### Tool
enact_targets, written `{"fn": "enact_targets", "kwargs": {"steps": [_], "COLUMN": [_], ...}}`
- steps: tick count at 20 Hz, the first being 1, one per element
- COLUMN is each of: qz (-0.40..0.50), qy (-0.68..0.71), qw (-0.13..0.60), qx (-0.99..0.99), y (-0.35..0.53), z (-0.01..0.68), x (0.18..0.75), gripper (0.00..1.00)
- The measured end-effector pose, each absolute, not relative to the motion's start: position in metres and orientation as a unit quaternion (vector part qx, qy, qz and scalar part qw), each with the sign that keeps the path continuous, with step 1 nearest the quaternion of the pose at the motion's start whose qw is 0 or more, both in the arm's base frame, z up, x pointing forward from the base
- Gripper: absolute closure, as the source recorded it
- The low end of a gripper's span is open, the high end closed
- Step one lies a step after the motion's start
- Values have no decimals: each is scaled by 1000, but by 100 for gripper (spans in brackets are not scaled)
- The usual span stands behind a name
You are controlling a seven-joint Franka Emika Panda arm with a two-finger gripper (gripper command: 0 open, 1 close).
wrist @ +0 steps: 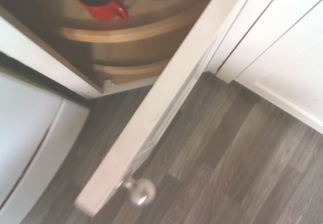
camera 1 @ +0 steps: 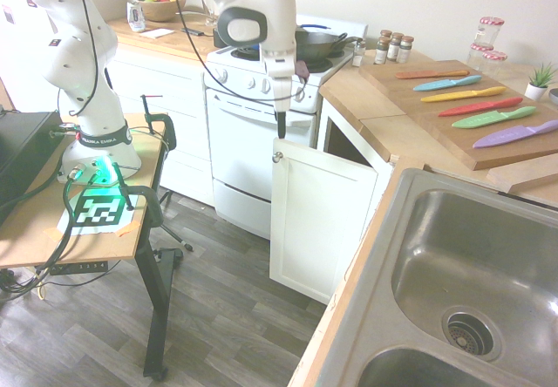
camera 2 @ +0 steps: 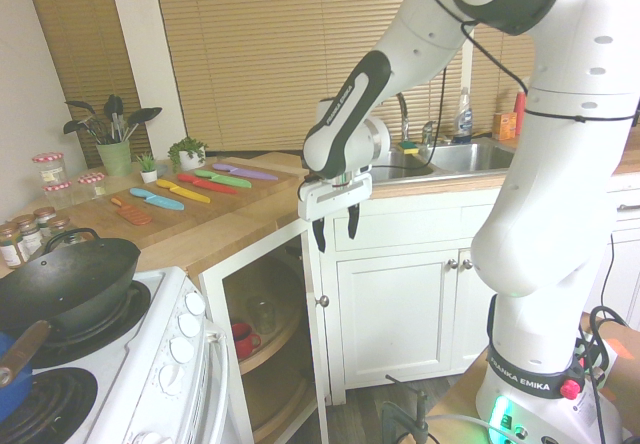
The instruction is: Close the cabinet
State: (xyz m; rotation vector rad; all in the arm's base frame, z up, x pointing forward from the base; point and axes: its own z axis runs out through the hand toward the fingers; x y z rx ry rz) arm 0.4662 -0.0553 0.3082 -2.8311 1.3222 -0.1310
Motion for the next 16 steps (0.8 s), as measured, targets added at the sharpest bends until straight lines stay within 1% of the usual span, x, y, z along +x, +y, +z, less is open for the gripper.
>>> {"fn": "enact_targets", "kwargs": {"steps": [8, 16], "qz": [-18, -4], "qy": [431, 418], "qw": [1, -10], "qx": [-902, -908], "y": [-81, -72], "z": [249, 211], "x": [499, 528], "gripper": [0, 0]}}
